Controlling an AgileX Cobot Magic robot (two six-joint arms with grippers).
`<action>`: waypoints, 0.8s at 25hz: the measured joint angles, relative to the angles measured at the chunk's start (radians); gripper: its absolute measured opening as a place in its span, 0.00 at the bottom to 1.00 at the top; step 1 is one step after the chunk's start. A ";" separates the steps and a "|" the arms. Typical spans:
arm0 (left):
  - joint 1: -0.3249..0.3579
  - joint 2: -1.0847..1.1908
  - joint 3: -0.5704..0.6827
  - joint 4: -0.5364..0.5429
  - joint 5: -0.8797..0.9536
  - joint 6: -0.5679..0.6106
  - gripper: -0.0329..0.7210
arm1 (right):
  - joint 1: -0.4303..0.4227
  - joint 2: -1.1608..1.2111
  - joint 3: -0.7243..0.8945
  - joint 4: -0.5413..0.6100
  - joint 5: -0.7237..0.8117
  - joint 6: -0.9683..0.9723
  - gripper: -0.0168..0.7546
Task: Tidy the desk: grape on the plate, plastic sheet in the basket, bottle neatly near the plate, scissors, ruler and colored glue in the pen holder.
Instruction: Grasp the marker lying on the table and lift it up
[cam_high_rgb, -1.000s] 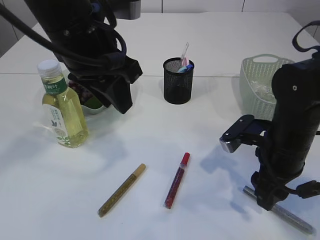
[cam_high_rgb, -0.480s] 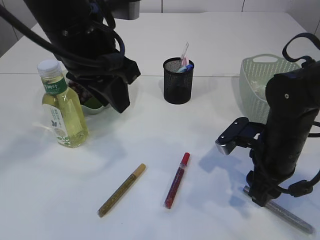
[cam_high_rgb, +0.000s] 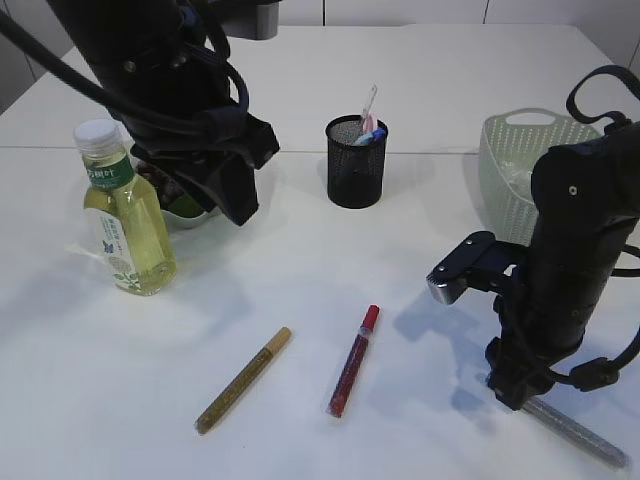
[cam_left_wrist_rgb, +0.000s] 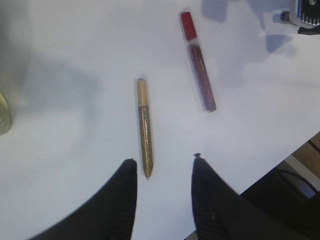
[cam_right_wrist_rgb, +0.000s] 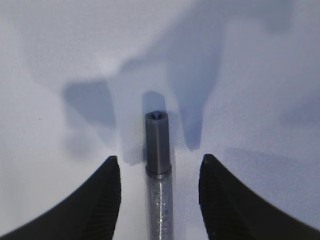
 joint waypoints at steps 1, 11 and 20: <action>0.000 0.000 0.000 0.000 0.000 0.000 0.40 | 0.000 0.002 0.000 0.000 0.000 0.000 0.55; 0.000 0.000 0.000 0.006 0.000 0.000 0.40 | 0.000 0.026 0.000 -0.014 0.006 -0.001 0.55; 0.000 0.000 0.000 0.008 0.000 0.000 0.39 | 0.000 0.041 0.000 -0.008 0.004 -0.002 0.55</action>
